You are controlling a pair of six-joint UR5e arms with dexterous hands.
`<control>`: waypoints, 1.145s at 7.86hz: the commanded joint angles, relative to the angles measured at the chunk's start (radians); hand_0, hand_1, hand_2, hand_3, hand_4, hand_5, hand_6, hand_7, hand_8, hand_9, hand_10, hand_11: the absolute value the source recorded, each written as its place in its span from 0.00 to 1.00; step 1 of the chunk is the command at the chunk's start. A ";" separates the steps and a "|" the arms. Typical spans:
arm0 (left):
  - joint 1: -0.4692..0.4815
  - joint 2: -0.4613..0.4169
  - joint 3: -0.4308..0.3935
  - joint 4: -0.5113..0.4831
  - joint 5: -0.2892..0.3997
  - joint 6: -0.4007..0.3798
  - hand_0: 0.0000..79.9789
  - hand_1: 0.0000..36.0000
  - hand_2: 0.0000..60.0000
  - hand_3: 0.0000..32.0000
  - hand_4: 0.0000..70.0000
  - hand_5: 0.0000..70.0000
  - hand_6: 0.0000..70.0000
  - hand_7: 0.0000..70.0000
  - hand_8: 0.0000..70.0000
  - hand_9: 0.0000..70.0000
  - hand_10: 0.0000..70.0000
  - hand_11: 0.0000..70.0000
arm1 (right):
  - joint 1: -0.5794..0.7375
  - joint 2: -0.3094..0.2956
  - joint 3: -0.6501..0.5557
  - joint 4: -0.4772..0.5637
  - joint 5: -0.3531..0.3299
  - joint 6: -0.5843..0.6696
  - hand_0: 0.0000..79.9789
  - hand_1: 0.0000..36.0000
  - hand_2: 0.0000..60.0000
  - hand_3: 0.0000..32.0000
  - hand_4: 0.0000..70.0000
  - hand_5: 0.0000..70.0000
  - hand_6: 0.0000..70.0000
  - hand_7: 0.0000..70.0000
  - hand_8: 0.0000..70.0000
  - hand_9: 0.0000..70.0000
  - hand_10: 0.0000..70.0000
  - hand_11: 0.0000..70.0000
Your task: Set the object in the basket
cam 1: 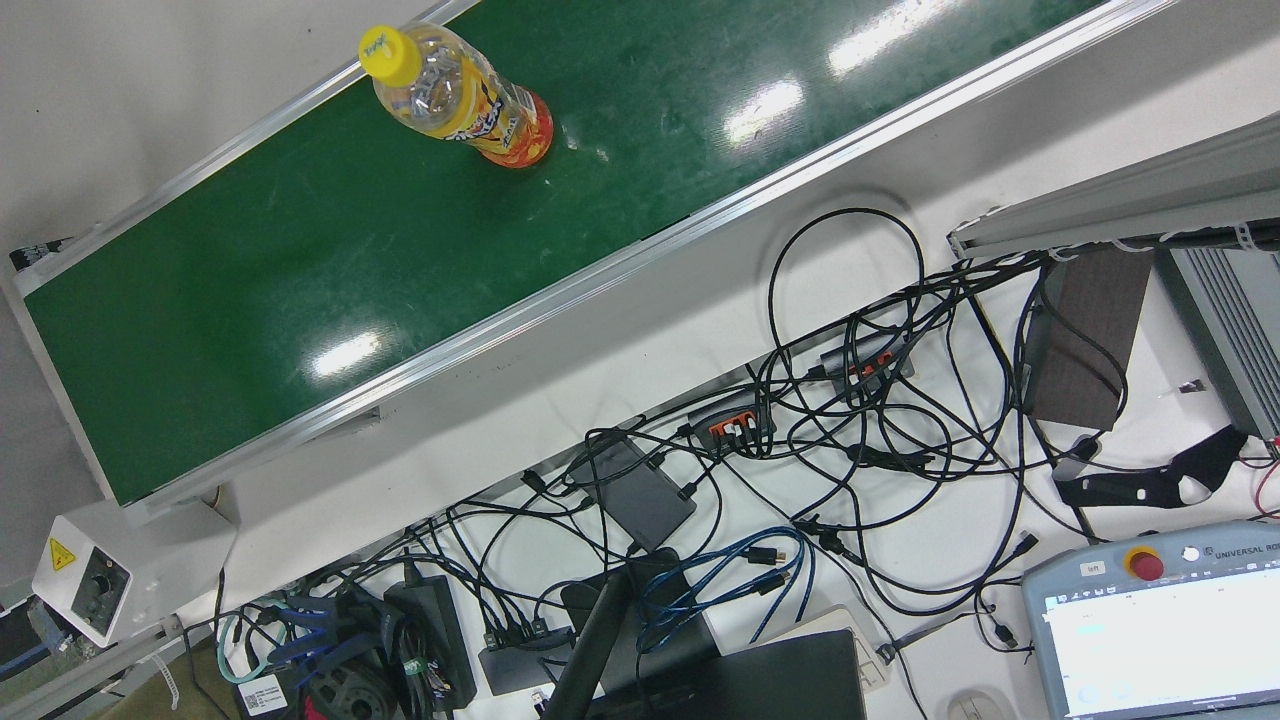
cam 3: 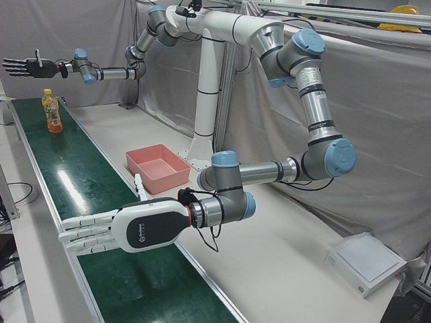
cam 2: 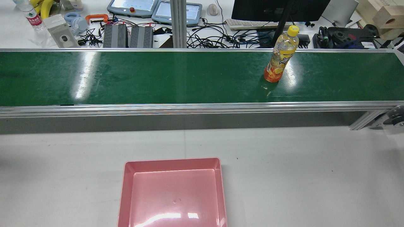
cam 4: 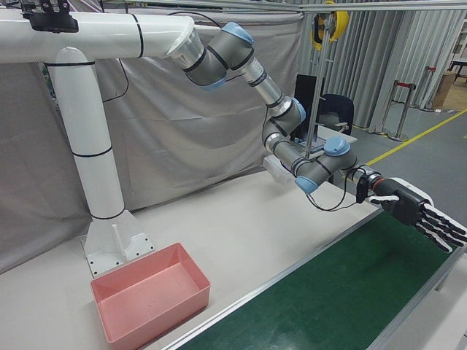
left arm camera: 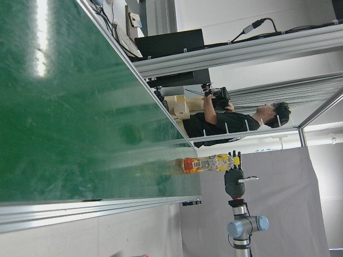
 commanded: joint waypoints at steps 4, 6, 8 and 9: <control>-0.001 0.000 -0.011 0.001 0.000 0.000 0.58 0.25 0.00 0.00 0.03 0.09 0.00 0.00 0.00 0.00 0.06 0.10 | 0.000 -0.002 0.000 0.000 0.000 0.000 0.00 0.00 0.00 0.00 0.00 0.00 0.00 0.00 0.00 0.00 0.00 0.00; -0.001 0.002 -0.015 -0.001 0.000 0.000 0.58 0.25 0.00 0.00 0.03 0.08 0.00 0.00 0.00 0.00 0.06 0.11 | 0.000 0.000 0.000 0.000 0.000 0.000 0.00 0.00 0.00 0.00 0.00 0.00 0.00 0.00 0.00 0.00 0.00 0.00; -0.003 0.005 -0.021 0.001 0.000 0.000 0.58 0.25 0.00 0.00 0.03 0.08 0.00 0.00 0.00 0.00 0.06 0.11 | 0.000 -0.002 0.000 0.000 0.000 0.000 0.00 0.00 0.00 0.00 0.00 0.00 0.00 0.00 0.00 0.00 0.00 0.00; -0.003 0.008 -0.027 -0.001 -0.001 0.000 0.58 0.24 0.00 0.00 0.03 0.08 0.00 0.00 0.00 0.00 0.06 0.10 | 0.000 0.000 0.000 0.000 0.000 0.000 0.00 0.00 0.00 0.00 0.00 0.00 0.00 0.00 0.00 0.00 0.00 0.00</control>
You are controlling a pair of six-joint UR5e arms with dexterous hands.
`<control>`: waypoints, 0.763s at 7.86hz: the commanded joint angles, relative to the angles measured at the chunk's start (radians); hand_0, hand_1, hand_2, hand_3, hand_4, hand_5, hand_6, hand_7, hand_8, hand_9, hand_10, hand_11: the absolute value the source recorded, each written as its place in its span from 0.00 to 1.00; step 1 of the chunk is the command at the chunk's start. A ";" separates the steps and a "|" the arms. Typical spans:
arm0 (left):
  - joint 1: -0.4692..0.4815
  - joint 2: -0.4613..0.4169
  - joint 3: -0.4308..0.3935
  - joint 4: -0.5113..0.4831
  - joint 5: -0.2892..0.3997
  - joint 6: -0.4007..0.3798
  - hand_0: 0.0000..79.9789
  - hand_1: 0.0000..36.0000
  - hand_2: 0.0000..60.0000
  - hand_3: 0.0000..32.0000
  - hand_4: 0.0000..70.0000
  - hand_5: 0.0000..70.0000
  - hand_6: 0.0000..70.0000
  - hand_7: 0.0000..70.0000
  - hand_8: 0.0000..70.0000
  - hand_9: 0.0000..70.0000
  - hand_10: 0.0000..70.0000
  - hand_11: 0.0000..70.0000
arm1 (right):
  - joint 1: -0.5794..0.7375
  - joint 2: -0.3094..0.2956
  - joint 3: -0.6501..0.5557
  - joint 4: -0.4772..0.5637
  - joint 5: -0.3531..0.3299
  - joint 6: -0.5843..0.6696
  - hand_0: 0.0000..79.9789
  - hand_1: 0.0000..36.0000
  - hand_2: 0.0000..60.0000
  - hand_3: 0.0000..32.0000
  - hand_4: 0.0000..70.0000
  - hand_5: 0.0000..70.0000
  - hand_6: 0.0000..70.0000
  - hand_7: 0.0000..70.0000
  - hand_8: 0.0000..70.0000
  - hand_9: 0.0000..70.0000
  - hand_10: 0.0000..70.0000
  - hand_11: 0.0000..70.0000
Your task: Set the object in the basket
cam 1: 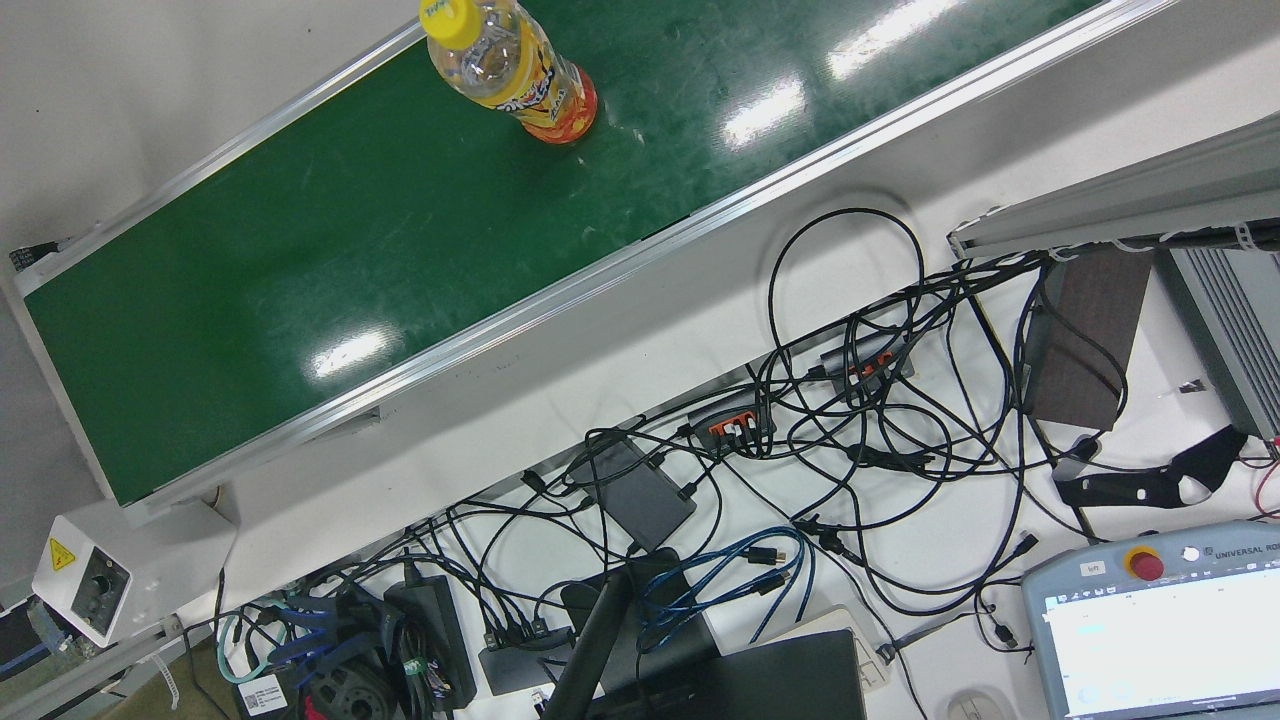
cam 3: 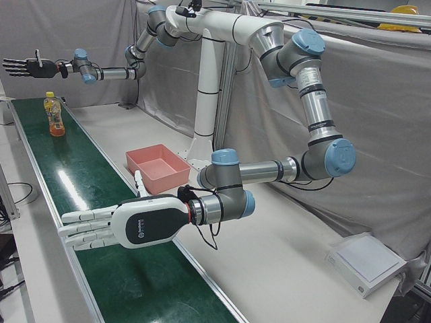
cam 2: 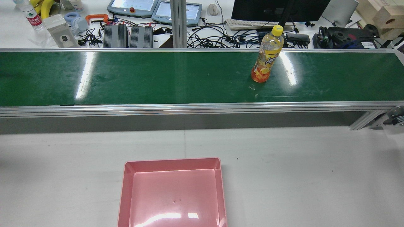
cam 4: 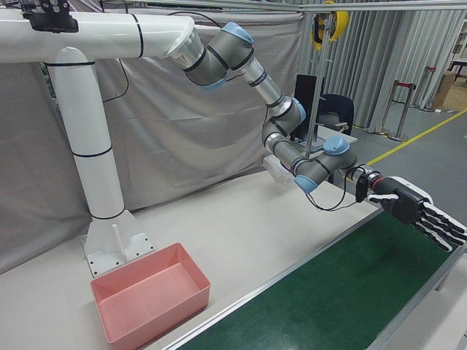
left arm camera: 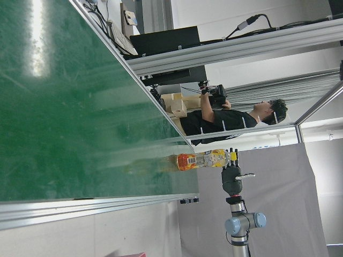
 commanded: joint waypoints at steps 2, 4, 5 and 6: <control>0.001 0.006 -0.011 -0.001 -0.001 0.000 0.58 0.24 0.00 0.00 0.03 0.08 0.00 0.00 0.00 0.00 0.06 0.11 | 0.000 0.001 0.000 0.000 0.000 0.000 0.00 0.00 0.00 0.00 0.00 0.00 0.00 0.00 0.00 0.00 0.00 0.00; 0.002 0.006 -0.011 0.001 0.000 0.000 0.58 0.24 0.00 0.00 0.03 0.08 0.00 0.00 0.00 0.00 0.06 0.11 | 0.000 0.001 0.000 0.000 0.000 0.000 0.00 0.00 0.00 0.00 0.00 0.00 0.00 0.00 0.00 0.00 0.00 0.00; 0.002 0.006 -0.011 0.001 0.000 0.000 0.58 0.24 0.00 0.00 0.03 0.08 0.00 0.00 0.00 0.00 0.07 0.12 | 0.000 0.001 0.000 0.000 0.000 0.000 0.00 0.00 0.00 0.00 0.00 0.00 0.00 0.00 0.00 0.00 0.00 0.00; 0.002 0.006 -0.011 -0.001 0.000 0.000 0.58 0.25 0.00 0.00 0.03 0.08 0.00 0.00 0.00 0.00 0.06 0.11 | 0.000 0.001 0.002 0.000 0.000 0.000 0.00 0.00 0.00 0.00 0.00 0.00 0.00 0.00 0.00 0.00 0.00 0.00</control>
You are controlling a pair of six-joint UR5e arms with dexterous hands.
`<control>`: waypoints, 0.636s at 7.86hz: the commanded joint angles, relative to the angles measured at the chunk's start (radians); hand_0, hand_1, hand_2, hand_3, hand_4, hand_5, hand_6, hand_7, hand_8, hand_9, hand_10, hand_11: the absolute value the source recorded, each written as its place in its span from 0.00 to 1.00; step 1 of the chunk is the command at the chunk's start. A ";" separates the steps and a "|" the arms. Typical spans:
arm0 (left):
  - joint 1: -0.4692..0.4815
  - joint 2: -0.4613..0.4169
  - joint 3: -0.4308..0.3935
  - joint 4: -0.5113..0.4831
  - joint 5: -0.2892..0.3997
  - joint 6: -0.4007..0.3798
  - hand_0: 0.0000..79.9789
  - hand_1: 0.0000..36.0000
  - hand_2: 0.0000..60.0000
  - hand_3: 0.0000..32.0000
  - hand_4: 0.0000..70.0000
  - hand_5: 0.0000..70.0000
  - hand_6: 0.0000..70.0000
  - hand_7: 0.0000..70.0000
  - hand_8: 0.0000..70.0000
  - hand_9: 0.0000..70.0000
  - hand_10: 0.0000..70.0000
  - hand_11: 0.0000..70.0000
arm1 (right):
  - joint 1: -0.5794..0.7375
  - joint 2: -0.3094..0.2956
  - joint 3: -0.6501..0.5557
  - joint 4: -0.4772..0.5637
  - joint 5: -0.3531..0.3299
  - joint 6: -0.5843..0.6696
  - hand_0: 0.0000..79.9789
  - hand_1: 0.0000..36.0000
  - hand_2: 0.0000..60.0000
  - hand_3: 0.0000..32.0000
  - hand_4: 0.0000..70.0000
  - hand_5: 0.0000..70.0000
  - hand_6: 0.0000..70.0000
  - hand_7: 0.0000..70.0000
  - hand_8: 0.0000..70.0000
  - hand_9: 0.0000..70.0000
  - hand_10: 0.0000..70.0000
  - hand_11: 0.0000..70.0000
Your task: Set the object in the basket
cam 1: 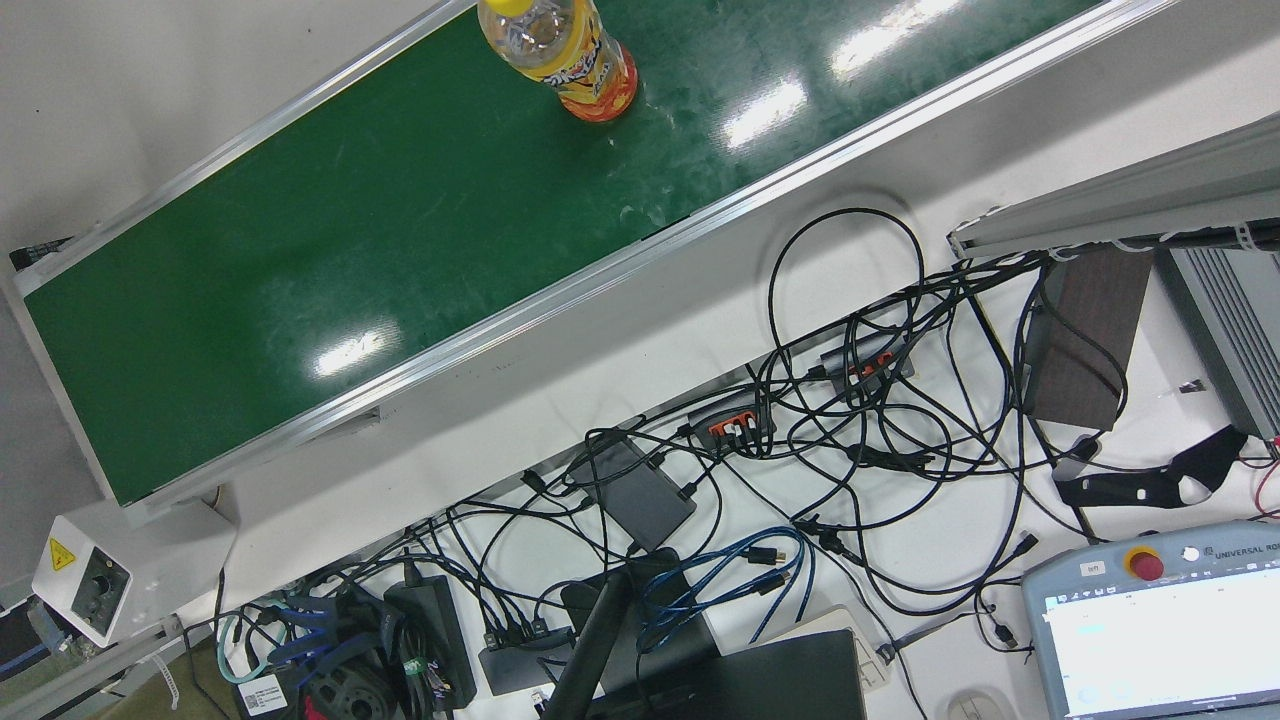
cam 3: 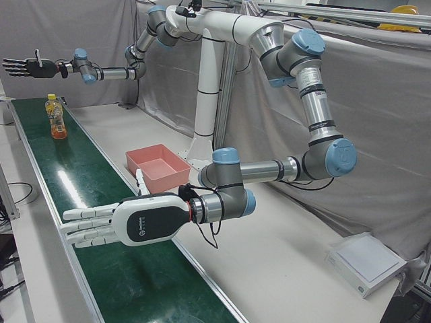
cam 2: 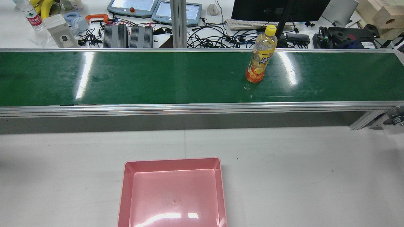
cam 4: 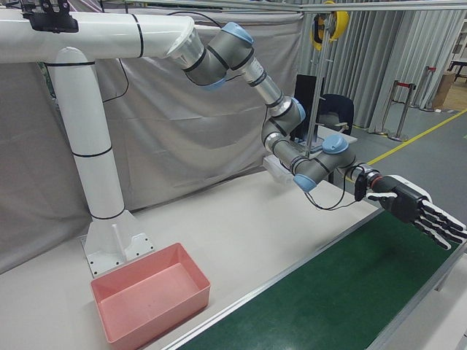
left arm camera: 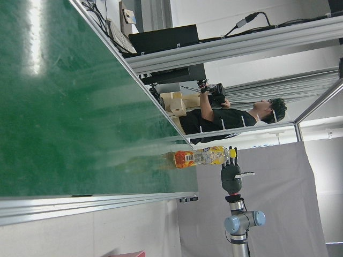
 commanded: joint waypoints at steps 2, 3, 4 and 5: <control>-0.001 0.002 -0.005 -0.001 -0.001 0.000 0.58 0.24 0.00 0.00 0.03 0.08 0.00 0.00 0.00 0.00 0.06 0.10 | 0.000 0.000 0.000 0.000 0.000 0.000 0.00 0.00 0.00 0.00 0.00 0.00 0.00 0.00 0.00 0.00 0.00 0.00; -0.001 0.002 -0.005 -0.001 -0.001 0.000 0.58 0.24 0.00 0.00 0.03 0.08 0.00 0.00 0.00 0.00 0.06 0.11 | 0.000 0.000 0.000 0.000 0.000 0.000 0.00 0.00 0.00 0.00 0.00 0.00 0.00 0.00 0.00 0.00 0.00 0.00; -0.003 0.002 -0.005 -0.001 -0.001 0.000 0.58 0.24 0.00 0.00 0.03 0.07 0.00 0.00 0.00 0.00 0.06 0.11 | 0.000 0.000 0.000 0.000 0.000 0.000 0.00 0.00 0.00 0.00 0.00 0.00 0.00 0.00 0.00 0.00 0.00 0.00; -0.003 0.002 -0.005 -0.001 -0.001 0.000 0.58 0.24 0.00 0.00 0.03 0.07 0.00 0.00 0.00 0.00 0.06 0.11 | 0.000 0.000 0.000 0.000 0.000 0.000 0.00 0.00 0.00 0.00 0.00 0.00 0.00 0.00 0.00 0.00 0.00 0.00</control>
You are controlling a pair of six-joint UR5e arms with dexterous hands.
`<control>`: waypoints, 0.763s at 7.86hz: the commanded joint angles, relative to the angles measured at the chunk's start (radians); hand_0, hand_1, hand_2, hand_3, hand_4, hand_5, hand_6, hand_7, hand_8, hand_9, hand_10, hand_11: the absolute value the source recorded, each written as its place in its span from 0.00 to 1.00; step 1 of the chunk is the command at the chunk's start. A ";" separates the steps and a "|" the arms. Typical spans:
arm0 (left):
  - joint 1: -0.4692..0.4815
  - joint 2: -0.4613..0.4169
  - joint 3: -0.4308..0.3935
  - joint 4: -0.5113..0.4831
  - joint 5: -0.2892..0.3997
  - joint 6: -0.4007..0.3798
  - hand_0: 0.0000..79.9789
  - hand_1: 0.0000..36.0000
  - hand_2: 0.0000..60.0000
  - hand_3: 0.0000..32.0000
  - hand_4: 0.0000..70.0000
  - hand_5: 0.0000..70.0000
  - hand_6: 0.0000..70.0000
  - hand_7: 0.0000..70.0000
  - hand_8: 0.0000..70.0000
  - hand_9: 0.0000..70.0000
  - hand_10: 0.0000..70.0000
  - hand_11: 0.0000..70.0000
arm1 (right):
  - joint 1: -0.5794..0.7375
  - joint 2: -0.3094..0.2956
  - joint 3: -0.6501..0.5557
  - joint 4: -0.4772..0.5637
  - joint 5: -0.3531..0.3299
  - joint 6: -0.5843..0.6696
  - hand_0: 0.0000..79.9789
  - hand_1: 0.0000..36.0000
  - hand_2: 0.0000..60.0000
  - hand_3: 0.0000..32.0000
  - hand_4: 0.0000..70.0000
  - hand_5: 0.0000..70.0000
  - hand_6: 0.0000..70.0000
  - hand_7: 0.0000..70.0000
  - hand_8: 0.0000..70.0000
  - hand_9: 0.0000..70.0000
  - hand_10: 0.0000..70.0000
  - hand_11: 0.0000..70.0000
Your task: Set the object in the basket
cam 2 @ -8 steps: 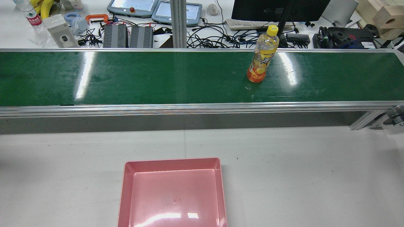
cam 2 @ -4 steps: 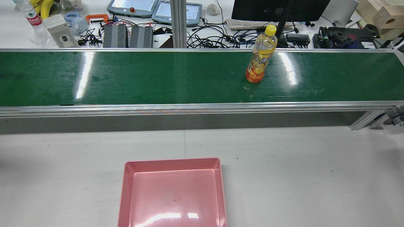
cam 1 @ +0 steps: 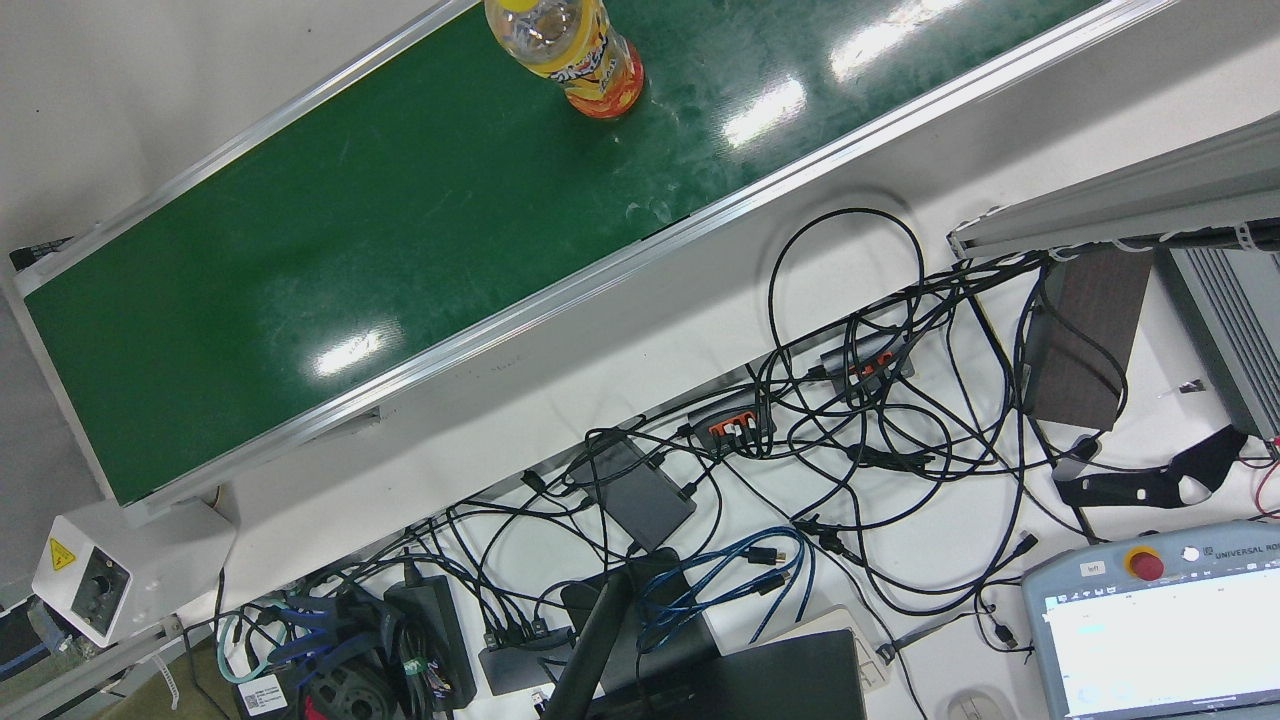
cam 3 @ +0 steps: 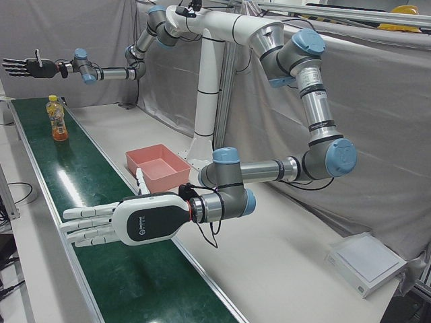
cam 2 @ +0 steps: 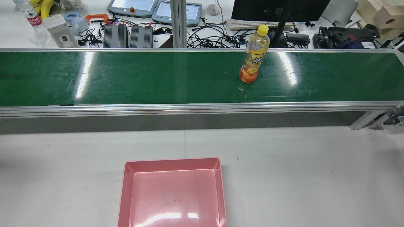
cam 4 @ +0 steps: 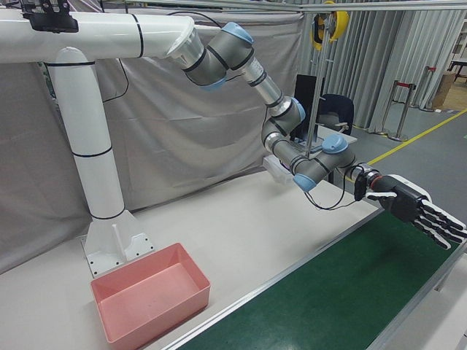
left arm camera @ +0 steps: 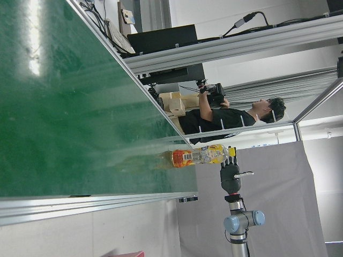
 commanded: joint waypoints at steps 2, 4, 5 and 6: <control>0.001 0.000 -0.002 0.000 0.000 0.000 0.58 0.24 0.00 0.00 0.03 0.07 0.00 0.00 0.00 0.00 0.06 0.11 | 0.000 0.000 0.000 0.000 0.000 0.000 0.00 0.00 0.00 0.00 0.00 0.00 0.00 0.00 0.00 0.00 0.00 0.00; 0.001 0.002 -0.004 0.000 0.000 0.000 0.58 0.24 0.00 0.00 0.03 0.07 0.00 0.00 0.00 0.00 0.06 0.11 | 0.000 0.000 0.000 0.000 0.000 0.000 0.00 0.00 0.00 0.00 0.00 0.00 0.00 0.00 0.00 0.00 0.00 0.00; 0.001 0.002 -0.002 0.000 0.000 0.000 0.58 0.24 0.00 0.00 0.03 0.07 0.00 0.00 0.00 0.00 0.06 0.10 | 0.000 0.000 0.000 0.000 0.000 0.000 0.00 0.00 0.00 0.00 0.00 0.00 0.00 0.00 0.00 0.00 0.00 0.00; 0.001 0.008 -0.002 0.000 0.000 0.000 0.58 0.24 0.00 0.00 0.02 0.07 0.00 0.00 0.00 0.00 0.06 0.11 | 0.000 0.000 0.000 0.000 0.000 0.000 0.00 0.00 0.00 0.00 0.00 0.00 0.00 0.00 0.00 0.00 0.00 0.00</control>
